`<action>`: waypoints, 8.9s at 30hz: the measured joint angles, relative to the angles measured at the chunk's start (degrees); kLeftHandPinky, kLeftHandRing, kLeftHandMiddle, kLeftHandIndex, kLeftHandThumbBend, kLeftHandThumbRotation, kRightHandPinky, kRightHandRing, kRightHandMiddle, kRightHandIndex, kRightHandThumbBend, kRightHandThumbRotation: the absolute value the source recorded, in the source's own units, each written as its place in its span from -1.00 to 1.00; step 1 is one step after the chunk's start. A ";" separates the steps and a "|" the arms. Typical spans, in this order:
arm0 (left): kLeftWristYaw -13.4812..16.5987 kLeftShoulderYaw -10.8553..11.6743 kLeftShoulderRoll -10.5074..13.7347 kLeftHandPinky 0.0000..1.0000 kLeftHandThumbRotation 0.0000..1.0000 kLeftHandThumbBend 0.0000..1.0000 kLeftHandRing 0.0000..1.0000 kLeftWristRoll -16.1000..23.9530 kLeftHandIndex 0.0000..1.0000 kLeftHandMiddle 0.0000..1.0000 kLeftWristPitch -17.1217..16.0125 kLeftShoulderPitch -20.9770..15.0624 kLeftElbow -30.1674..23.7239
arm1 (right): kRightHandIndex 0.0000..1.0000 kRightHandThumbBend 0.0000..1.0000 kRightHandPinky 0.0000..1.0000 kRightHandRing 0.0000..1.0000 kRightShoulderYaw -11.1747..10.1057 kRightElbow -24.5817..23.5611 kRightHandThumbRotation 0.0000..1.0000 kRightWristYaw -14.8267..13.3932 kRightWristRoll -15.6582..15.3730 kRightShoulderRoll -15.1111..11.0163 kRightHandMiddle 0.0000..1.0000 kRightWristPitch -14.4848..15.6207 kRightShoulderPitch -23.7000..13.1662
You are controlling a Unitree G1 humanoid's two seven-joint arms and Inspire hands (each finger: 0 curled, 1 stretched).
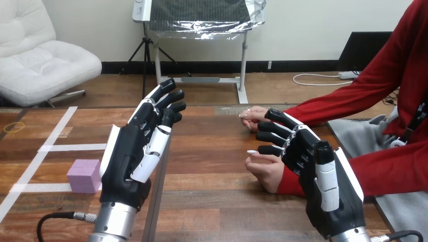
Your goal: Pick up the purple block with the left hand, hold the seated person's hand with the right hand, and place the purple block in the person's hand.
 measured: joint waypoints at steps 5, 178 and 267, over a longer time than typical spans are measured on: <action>0.34 0.02 0.08 0.46 0.39 -0.52 0.58 0.52 0.66 0.62 -0.01 0.00 0.00 | 0.65 0.54 0.50 0.58 0.01 0.00 1.00 0.02 0.00 0.01 0.61 0.00 0.00; 0.84 -15.70 30.08 0.76 -0.99 0.07 0.82 38.21 0.77 0.76 18.84 -48.93 66.02 | 0.60 0.62 0.38 0.52 0.03 -1.24 1.00 2.73 2.08 -0.14 0.56 2.64 -0.06; -8.56 -21.83 31.93 0.64 -1.00 0.31 0.95 40.89 0.82 0.89 21.56 -51.69 65.75 | 0.62 0.60 0.36 0.52 0.01 -1.25 1.00 3.01 2.05 -0.16 0.56 3.19 -0.07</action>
